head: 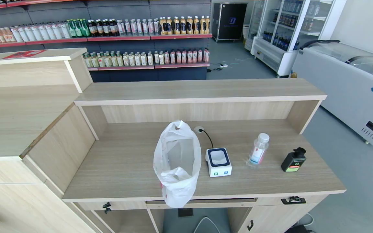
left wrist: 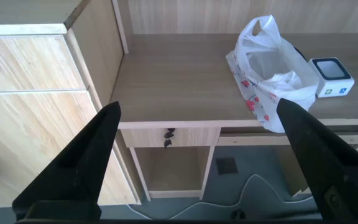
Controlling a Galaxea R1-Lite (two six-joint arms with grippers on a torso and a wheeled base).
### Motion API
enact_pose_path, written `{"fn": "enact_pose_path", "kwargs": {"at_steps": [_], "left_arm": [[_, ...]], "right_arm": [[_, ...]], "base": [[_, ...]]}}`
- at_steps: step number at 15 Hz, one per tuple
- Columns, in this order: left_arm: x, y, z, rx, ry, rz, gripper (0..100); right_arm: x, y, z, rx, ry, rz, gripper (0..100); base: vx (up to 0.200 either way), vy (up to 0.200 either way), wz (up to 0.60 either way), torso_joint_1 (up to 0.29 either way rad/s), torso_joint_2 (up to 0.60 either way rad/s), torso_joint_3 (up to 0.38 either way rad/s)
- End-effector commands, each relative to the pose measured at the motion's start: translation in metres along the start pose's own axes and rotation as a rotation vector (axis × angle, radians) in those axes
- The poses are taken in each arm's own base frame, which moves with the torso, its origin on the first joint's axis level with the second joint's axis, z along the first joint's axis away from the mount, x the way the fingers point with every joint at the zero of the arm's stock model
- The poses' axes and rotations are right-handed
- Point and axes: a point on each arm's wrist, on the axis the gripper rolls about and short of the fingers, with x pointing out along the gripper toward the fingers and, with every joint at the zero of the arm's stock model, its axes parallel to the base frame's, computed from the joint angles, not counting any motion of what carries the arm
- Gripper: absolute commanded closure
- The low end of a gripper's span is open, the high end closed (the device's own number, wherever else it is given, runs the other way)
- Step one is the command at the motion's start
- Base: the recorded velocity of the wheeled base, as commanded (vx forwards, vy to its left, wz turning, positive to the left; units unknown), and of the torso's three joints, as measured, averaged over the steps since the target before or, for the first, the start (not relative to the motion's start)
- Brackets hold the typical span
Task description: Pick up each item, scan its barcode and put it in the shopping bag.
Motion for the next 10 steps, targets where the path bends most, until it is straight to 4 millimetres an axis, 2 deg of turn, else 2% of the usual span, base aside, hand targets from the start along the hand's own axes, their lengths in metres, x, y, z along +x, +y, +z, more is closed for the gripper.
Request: {"fn": "enact_pose_path", "kwargs": {"at_steps": [1,3,4,5,7,10], "left_arm": [[0.0,0.0,0.0,-0.001,-0.001,0.0,0],[0.0,0.0,0.0,-0.001,-0.001,0.0,0],[0.0,0.0,0.0,-0.001,-0.001,0.0,0],[0.0,0.0,0.0,0.0,-0.001,0.0,0],[0.0,0.0,0.0,-0.001,-0.001,0.0,0],[0.0,0.0,0.0,-0.001,-0.001,0.0,0]], "right_arm": [[0.079,0.002,0.063,-0.029,0.15,-0.064,100],[0.096,0.002,0.059,-0.082,0.154,-0.027,100],[0.107,0.001,0.056,-0.109,0.187,-0.016,0],[0.118,-0.001,0.054,-0.11,0.208,-0.028,0],[0.157,-0.012,0.048,-0.116,0.245,-0.094,0],[0.229,-0.041,0.03,-0.099,0.252,-0.164,0]], "base": [[0.0,0.0,0.0,0.0,0.0,0.0],[0.0,0.0,0.0,0.0,0.0,0.0],[0.0,0.0,0.0,0.0,0.0,0.0],[0.0,0.0,0.0,0.0,0.0,0.0],[0.0,0.0,0.0,0.0,0.0,0.0],[0.0,0.0,0.0,0.0,0.0,0.0]]}}
